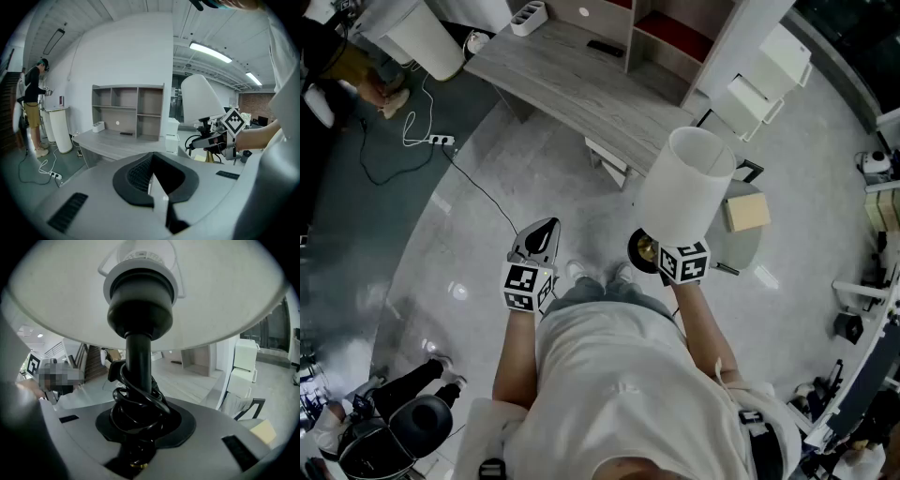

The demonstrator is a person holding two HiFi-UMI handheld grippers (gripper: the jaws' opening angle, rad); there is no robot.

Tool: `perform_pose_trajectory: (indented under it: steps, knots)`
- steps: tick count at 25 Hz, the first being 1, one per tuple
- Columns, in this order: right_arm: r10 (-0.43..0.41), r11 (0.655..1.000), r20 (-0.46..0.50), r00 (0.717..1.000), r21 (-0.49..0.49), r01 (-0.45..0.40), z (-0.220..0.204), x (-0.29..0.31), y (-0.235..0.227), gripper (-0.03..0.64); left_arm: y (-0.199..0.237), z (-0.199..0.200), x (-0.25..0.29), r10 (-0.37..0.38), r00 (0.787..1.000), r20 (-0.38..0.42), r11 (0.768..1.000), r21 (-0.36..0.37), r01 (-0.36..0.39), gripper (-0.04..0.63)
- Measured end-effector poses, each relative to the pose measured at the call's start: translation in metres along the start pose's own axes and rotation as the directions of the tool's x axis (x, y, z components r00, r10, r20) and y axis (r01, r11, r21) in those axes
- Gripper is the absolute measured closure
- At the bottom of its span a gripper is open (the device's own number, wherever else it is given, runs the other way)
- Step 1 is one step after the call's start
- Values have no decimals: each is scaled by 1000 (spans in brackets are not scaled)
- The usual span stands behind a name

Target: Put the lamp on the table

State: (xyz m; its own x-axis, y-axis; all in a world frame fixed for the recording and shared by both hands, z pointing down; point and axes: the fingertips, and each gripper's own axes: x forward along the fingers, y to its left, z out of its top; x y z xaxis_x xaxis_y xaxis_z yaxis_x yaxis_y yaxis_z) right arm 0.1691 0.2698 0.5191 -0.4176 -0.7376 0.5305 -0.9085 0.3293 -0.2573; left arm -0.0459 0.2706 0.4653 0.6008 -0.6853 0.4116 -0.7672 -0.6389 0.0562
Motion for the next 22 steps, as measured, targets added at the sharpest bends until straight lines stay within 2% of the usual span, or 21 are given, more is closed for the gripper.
perform_pose_trajectory:
  steps: [6,16,22]
  knots:
    - [-20,1000,7,1000,-19,20,8,11,29,491,27,-8,-21,-14,1000,13,1000,-17,14,581]
    - [-79,997,8,997,-1,79,34,52,75,489,109,-18,-52,-18,998,55,999,-48,20,581]
    - [-127,992,24,992,-14,127,47,65,93,489,146,-35,-53,-45,998,44,996,-77,48,581]
